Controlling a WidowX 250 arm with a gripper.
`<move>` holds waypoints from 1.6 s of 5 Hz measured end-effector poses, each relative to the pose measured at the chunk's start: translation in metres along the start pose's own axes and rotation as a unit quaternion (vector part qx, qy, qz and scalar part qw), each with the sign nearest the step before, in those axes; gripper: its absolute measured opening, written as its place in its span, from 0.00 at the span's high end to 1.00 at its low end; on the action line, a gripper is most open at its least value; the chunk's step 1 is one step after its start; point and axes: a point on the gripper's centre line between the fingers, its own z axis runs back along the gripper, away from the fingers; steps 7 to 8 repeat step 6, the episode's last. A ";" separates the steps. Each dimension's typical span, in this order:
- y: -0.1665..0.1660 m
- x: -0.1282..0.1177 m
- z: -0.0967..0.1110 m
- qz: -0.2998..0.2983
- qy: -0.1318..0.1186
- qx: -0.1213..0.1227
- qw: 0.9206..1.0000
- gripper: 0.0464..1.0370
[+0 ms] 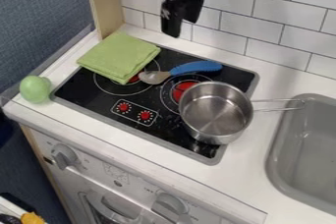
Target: Move the spoon in between the burner
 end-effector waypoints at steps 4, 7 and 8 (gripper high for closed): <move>0.070 -0.043 0.027 -0.470 -0.024 -0.055 0.881 0.04; 0.119 -0.053 0.051 -0.628 -0.036 -0.048 0.776 0.04; 0.119 -0.053 0.051 -0.628 -0.036 -0.048 0.776 0.04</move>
